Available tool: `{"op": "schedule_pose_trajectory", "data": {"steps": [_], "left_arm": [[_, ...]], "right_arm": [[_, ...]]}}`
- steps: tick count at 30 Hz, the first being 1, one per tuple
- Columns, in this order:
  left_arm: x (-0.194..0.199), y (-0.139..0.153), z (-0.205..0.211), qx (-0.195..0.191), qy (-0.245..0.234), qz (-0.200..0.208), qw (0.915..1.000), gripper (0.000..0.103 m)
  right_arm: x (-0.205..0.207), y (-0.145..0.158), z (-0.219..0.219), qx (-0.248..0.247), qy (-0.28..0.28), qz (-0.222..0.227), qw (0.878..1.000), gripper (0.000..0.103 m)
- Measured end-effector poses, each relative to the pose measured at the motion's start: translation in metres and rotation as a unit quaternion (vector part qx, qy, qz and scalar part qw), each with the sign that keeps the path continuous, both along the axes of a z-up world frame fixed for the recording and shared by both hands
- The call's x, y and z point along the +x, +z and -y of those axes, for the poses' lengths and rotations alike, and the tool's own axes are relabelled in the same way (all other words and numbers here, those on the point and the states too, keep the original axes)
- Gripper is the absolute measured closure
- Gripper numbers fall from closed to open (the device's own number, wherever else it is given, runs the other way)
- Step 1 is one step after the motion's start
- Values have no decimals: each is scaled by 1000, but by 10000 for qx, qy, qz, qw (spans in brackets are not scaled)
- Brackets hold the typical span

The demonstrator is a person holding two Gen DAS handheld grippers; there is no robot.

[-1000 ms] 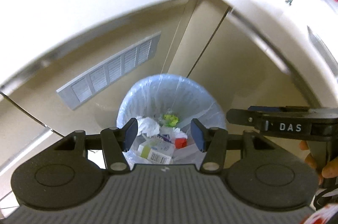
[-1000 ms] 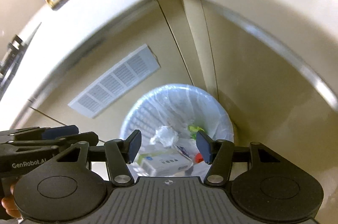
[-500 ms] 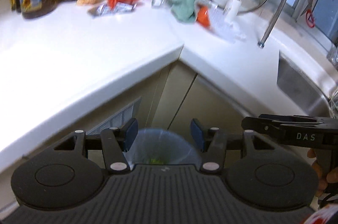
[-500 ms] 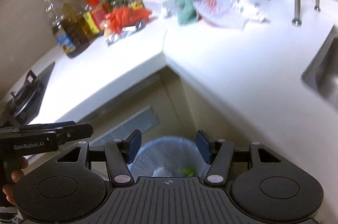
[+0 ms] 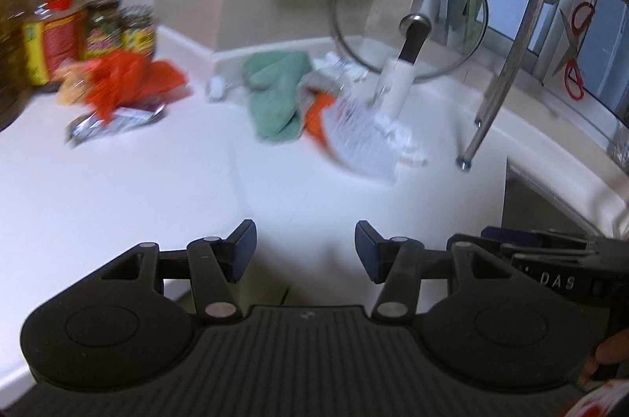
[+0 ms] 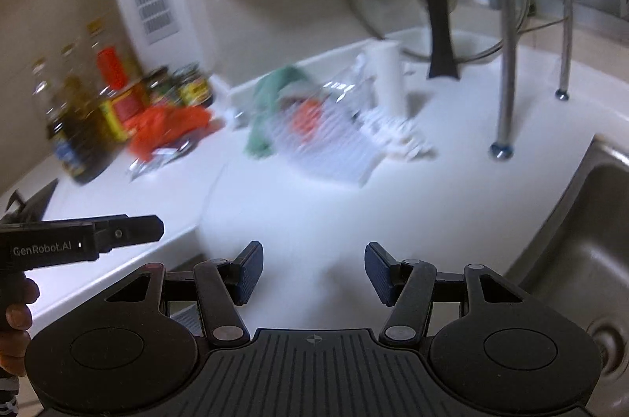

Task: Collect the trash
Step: 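Raise both grippers from the bin back to the counter litter, then grasp the white bubble-wrap net with the left gripper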

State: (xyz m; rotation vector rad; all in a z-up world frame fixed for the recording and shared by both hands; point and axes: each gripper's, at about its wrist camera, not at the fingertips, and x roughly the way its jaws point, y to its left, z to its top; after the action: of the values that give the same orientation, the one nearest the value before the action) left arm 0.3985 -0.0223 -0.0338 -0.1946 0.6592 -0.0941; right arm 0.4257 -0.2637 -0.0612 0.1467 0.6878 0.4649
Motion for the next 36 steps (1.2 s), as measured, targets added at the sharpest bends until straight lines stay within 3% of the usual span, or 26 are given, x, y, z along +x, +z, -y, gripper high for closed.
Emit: {"op": "schedule_pose_trajectory", "data": {"steps": [9,19,20,24,26,36], "left_arm": [[96,-17,30,47,45,-45,10000,50],[148,-40,43,150,111,-224,9996,51],[150,-41,43,165,114,-253,9995,53],[154,-44,42,139,93,-298,9994,85],[153,-43,40,71,64,-294,9995,95],[121,-11,15,15,229,147,9996,97]], "right_arm": [[66,-5,34,159,-300,18,9994,45],[101,-14,48,314,-348,-61,9989,45],[103,-15,48,324,-343,-72,9989,45],[111,-18,48,369,-294,-103,9988,45],[114,-19,49,389,-256,-107,9989,45],[125,-17,42,524,-27,-25,9986,45]]}}
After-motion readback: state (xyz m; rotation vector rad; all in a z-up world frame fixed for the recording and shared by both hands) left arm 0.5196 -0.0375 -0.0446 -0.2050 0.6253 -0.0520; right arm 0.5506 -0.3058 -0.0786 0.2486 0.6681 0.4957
